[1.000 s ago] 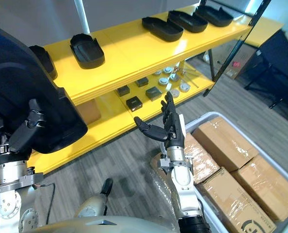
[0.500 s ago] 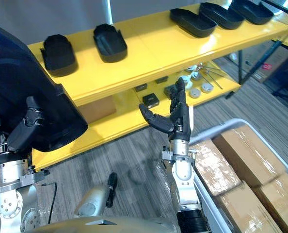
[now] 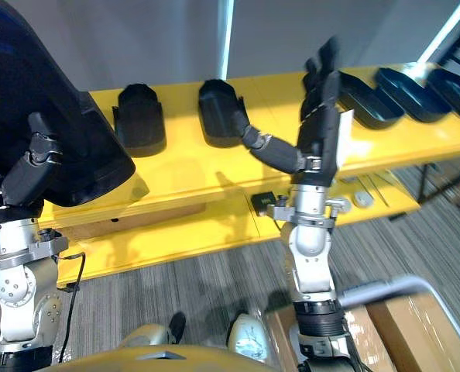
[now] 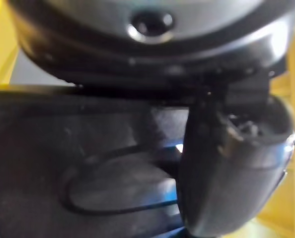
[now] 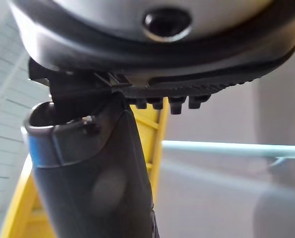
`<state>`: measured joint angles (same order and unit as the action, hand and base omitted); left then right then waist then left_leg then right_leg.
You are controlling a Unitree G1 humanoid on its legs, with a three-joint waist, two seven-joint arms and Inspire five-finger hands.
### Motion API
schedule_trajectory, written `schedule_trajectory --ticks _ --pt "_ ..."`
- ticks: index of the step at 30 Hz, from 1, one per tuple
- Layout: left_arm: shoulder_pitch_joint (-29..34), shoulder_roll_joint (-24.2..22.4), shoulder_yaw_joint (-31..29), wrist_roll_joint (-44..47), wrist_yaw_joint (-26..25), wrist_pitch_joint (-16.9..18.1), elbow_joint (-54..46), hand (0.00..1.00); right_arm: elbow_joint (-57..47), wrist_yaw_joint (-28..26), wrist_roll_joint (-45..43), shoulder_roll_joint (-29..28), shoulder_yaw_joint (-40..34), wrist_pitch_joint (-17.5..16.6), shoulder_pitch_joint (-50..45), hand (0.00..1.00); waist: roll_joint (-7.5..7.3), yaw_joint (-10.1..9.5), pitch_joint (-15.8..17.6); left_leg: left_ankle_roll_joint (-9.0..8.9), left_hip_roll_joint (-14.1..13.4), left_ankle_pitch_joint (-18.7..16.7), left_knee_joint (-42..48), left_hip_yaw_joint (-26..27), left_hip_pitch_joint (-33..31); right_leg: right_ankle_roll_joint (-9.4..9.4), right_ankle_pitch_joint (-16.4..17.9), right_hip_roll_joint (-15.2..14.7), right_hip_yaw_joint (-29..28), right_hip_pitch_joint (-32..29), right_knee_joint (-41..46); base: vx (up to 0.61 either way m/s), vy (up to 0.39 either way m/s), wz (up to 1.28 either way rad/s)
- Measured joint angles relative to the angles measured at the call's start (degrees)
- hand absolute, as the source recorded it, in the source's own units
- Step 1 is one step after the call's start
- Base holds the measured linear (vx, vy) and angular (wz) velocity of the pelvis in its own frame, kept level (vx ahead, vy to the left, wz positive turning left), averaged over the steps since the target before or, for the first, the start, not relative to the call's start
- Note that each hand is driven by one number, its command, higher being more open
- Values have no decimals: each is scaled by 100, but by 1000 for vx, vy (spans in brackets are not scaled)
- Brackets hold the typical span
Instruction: Walk over and take three plastic housings, then place them on the shelf
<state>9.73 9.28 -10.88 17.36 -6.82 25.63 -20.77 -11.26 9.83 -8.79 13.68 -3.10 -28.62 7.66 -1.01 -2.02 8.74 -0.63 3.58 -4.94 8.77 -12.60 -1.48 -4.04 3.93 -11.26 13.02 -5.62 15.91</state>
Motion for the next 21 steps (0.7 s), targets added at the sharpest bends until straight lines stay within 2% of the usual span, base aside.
schedule_trajectory --ticks 1,2,3,5,8,13,15,16,17,18,19,20,21 --pt "39 -113 1 8 24 -55 8 0 -4 -48 -120 86 -120 -32 12 100 195 25 -44 -105 -416 -63 183 599 -115 52 0 130 281 217 -177 253 -238 96" --pt "44 -167 1 19 71 -78 11 0 -2 -44 -132 92 -217 -27 5 100 266 18 -41 -194 -562 -37 220 851 -113 81 17 167 422 319 -235 218 -174 94" --pt "45 -261 46 31 177 -93 19 0 -3 -36 -129 90 -377 -8 -62 100 362 50 -68 -278 -734 29 188 1363 -96 101 30 201 650 533 -360 169 -107 72" --pt "31 -277 236 42 398 -92 9 0 -21 -7 -118 82 -564 28 -241 100 435 67 -115 -196 -812 129 27 1978 30 104 32 214 907 801 -494 230 -78 75" --pt "52 -262 560 11 484 -88 -1 0 -89 -114 -116 -63 -536 56 -499 100 435 22 -125 -176 -761 226 -273 1958 251 108 42 206 901 946 -531 137 -2 29" --pt "502 -301 726 2 437 -231 -57 0 -458 -408 -367 -397 -518 88 -1036 100 409 61 -132 -164 -594 441 -626 1855 303 92 52 103 992 1011 -717 44 32 21" --pt "657 -380 792 2 358 -269 -58 0 -459 -435 -565 -563 -536 86 -1183 100 306 82 -124 -296 -494 594 -587 1751 169 73 66 -39 1072 1021 -724 -52 36 50" --pt "638 -426 837 -1 354 -315 -72 0 -464 -441 -612 -653 -604 79 -1210 100 99 176 11 -378 -437 356 37 1795 -169 -33 132 -319 1190 1150 -772 -80 53 73" --pt "646 -427 876 -1 362 -315 -71 0 -462 -446 -646 -669 -661 78 -1209 100 130 187 48 -389 -633 259 327 1909 -293 -42 134 -344 1255 1184 -740 -106 68 72" --pt "700 -428 917 -4 378 -315 -69 0 -453 -449 -783 -689 -674 77 -1210 100 148 191 65 -460 -992 236 691 2005 -466 -43 134 -410 1312 1189 -646 -122 122 36" --pt "744 -433 946 -2 388 -315 -69 0 -438 -445 -843 -684 -662 54 -1207 100 155 200 73 -605 -1413 222 988 2043 -618 -109 169 -579 1336 1184 -488 -107 178 23" --pt "753 -431 947 -1 408 -314 -69 0 -434 -430 -849 -671 -640 17 -1206 100 148 198 78 -623 -1576 226 1037 2036 -633 -188 196 -700 1331 1174 -388 -66 283 10" --pt "774 -433 949 -3 458 -304 -71 0 -422 -426 -849 -633 -596 -131 -1198 100 172 203 73 -632 -1817 235 1091 1979 -610 -433 285 -948 1266 1126 -153 -82 458 -12"
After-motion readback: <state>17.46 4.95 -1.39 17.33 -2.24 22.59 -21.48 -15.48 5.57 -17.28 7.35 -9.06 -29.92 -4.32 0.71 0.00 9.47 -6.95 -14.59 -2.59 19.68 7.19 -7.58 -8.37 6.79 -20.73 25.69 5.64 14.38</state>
